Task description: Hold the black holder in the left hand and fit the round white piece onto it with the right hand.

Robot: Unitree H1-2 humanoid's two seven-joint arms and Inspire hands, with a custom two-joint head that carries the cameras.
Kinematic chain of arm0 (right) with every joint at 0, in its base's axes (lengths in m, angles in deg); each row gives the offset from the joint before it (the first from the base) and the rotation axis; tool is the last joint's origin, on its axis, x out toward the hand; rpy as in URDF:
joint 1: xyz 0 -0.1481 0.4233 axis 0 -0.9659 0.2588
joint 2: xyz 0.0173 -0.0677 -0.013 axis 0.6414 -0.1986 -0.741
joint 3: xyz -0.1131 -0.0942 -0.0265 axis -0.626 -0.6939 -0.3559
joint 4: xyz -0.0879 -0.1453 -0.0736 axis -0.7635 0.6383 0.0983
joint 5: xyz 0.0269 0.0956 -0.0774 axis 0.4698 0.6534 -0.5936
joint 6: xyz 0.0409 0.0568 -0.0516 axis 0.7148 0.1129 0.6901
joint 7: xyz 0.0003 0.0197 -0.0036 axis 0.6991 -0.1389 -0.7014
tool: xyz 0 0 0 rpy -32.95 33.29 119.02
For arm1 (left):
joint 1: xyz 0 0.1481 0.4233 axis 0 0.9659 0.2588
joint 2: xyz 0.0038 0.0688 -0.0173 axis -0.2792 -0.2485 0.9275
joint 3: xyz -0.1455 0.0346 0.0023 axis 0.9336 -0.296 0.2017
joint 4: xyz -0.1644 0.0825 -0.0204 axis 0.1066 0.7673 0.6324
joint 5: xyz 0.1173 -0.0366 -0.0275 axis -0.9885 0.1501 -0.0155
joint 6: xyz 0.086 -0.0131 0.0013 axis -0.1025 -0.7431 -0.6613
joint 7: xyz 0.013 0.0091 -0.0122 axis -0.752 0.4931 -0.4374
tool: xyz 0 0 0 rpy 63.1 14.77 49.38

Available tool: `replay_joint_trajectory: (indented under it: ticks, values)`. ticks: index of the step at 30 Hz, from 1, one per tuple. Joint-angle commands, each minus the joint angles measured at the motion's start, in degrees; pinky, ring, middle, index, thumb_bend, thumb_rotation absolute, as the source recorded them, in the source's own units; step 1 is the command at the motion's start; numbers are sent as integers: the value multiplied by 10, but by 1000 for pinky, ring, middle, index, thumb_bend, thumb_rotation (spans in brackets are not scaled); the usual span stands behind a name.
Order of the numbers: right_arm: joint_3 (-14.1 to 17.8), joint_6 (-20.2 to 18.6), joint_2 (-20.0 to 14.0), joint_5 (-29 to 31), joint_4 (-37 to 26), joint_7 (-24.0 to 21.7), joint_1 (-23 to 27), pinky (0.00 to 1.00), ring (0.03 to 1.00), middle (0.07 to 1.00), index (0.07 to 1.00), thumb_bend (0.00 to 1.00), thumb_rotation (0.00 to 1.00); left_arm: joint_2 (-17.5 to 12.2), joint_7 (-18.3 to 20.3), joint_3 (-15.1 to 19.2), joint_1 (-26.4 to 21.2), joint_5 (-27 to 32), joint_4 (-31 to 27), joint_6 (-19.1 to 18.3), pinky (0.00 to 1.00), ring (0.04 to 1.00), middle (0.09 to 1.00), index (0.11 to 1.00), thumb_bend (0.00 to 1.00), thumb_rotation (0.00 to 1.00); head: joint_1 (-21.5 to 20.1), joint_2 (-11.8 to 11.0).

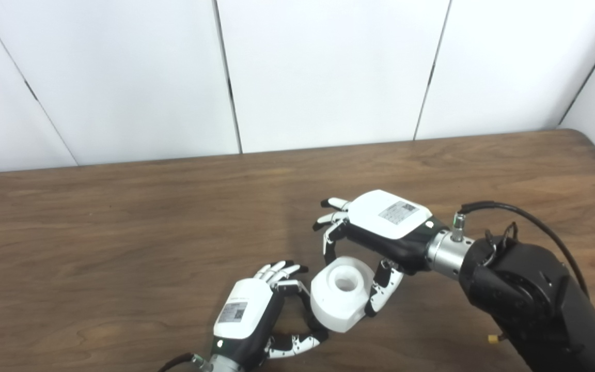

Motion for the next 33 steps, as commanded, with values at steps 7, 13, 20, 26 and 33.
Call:
replay_joint_trajectory:
  ticks: [7,13,20,26,33]
  values:
    - [-5,8,0,-2,2,-5,-2,890,980,866,484,523,135,-4,21,-5,0,-8,1,-12,913,915,853,491,505,50,0,1]
    - [-5,6,-1,-1,2,-9,-3,891,980,863,484,523,135,-4,20,-5,1,-9,1,-11,908,910,850,490,506,50,-1,2]
    - [-7,1,-3,-4,1,-18,3,896,982,872,488,524,145,-4,20,-5,0,-10,2,-11,909,912,851,491,506,49,-3,3]
    - [-10,-3,-5,-9,-2,-31,10,900,987,880,563,749,200,-4,23,-5,-1,-9,1,-14,910,913,852,491,506,49,-2,2]
    - [-4,-5,-2,-10,-7,-49,15,924,1000,891,649,979,320,-4,24,-5,-1,-9,0,-14,910,913,853,491,505,50,-2,2]
